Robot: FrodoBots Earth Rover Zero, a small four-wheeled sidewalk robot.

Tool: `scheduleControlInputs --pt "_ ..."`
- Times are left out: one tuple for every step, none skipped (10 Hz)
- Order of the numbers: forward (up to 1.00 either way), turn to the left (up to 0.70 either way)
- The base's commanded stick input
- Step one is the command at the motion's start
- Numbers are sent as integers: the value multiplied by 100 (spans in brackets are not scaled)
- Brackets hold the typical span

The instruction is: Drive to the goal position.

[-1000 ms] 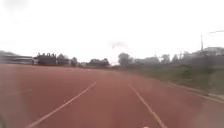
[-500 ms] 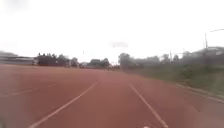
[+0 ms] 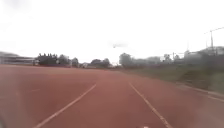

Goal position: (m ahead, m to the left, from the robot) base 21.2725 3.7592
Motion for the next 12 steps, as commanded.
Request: scheduleControlInputs --pt "70 0" --pt "70 0" --pt "70 0" --pt "70 0" --pt "70 0" --pt "70 0" --pt "70 0" --pt "70 0" --pt "70 0" --pt "70 0" --pt "70 0" --pt "70 0"
